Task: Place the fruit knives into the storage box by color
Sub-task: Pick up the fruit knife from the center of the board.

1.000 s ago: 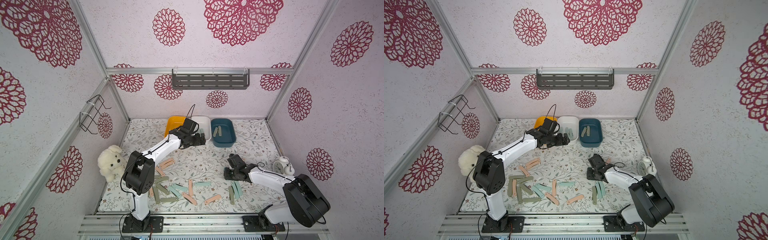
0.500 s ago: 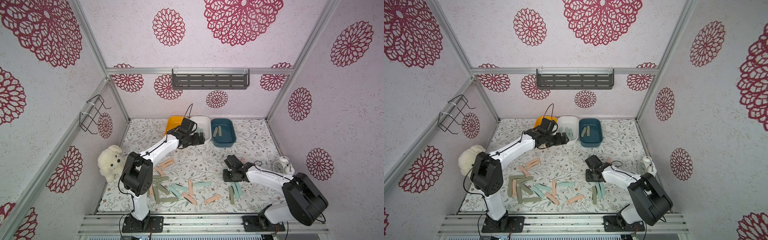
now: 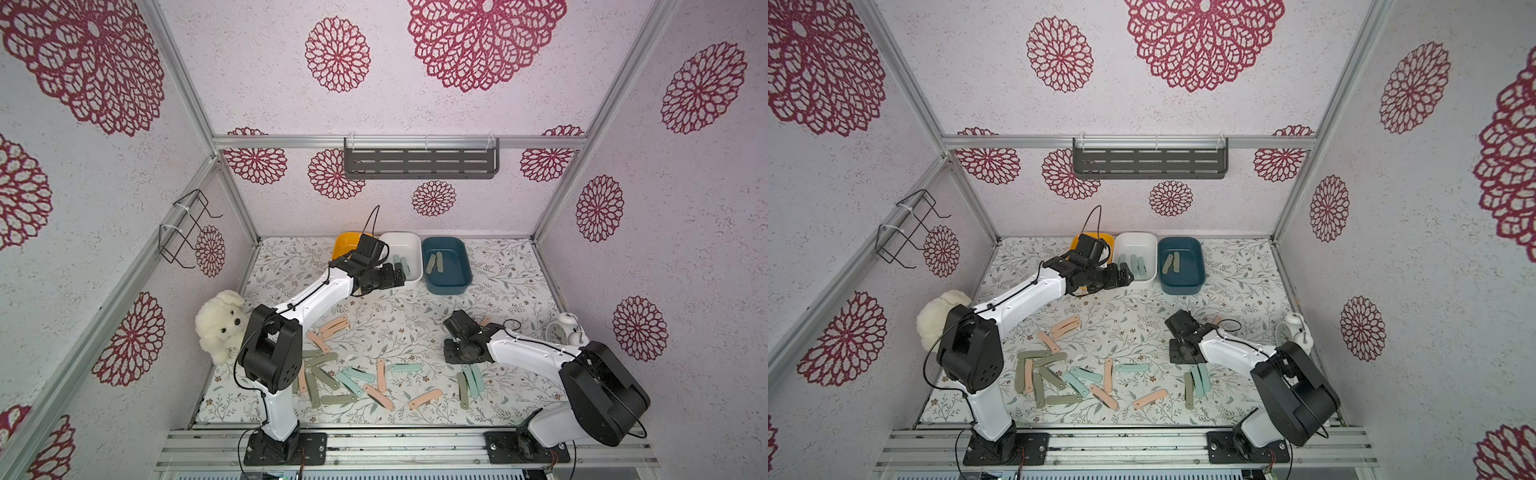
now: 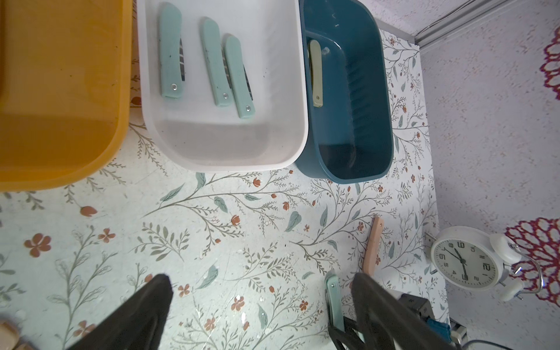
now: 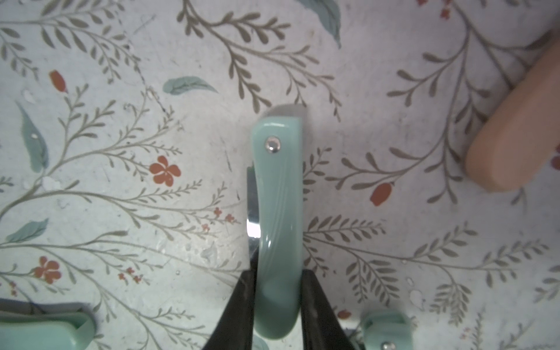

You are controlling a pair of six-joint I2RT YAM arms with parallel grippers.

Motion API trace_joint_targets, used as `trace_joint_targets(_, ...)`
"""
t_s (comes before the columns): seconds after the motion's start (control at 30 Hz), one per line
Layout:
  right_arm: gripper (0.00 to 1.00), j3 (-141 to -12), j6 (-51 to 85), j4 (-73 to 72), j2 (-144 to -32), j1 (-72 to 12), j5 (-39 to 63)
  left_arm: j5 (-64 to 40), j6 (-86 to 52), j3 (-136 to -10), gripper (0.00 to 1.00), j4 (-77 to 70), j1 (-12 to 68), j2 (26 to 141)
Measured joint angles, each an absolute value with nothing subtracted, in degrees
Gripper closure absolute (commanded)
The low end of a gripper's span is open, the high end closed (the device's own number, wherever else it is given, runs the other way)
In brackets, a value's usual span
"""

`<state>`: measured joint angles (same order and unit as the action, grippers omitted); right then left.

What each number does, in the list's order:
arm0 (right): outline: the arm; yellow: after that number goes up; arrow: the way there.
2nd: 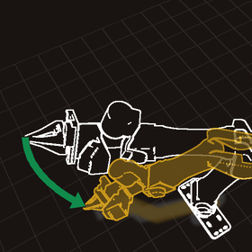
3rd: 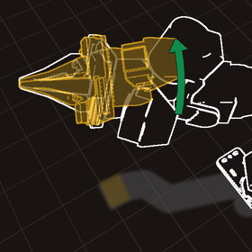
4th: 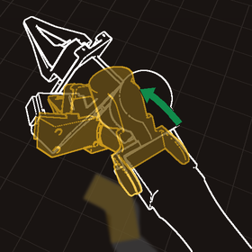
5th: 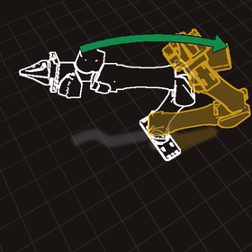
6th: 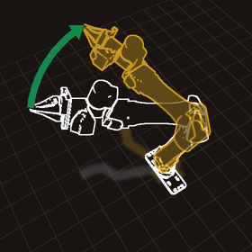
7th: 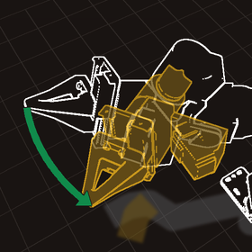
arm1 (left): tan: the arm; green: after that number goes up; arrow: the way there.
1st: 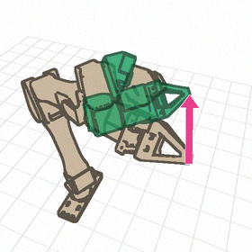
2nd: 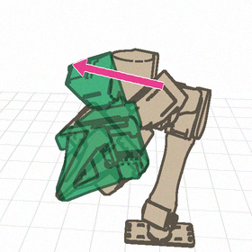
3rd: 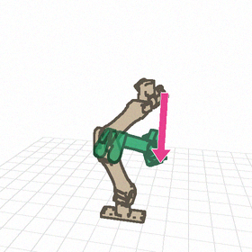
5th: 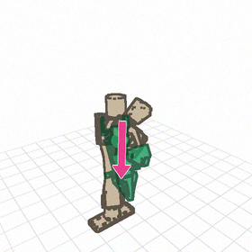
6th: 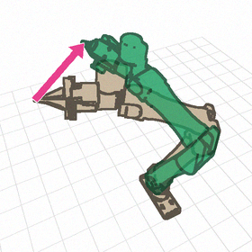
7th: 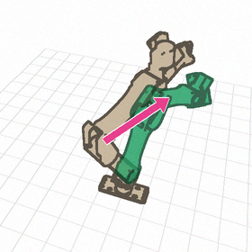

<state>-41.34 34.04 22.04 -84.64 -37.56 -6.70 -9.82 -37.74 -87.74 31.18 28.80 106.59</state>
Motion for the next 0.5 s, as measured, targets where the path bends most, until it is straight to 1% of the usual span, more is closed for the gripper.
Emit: trace_joint_targets(0.5,0.89,-48.5,34.1,20.8,-87.8,-37.6,-5.1,-9.6,-37.8,-88.1,0.03,34.3,27.3,105.3)
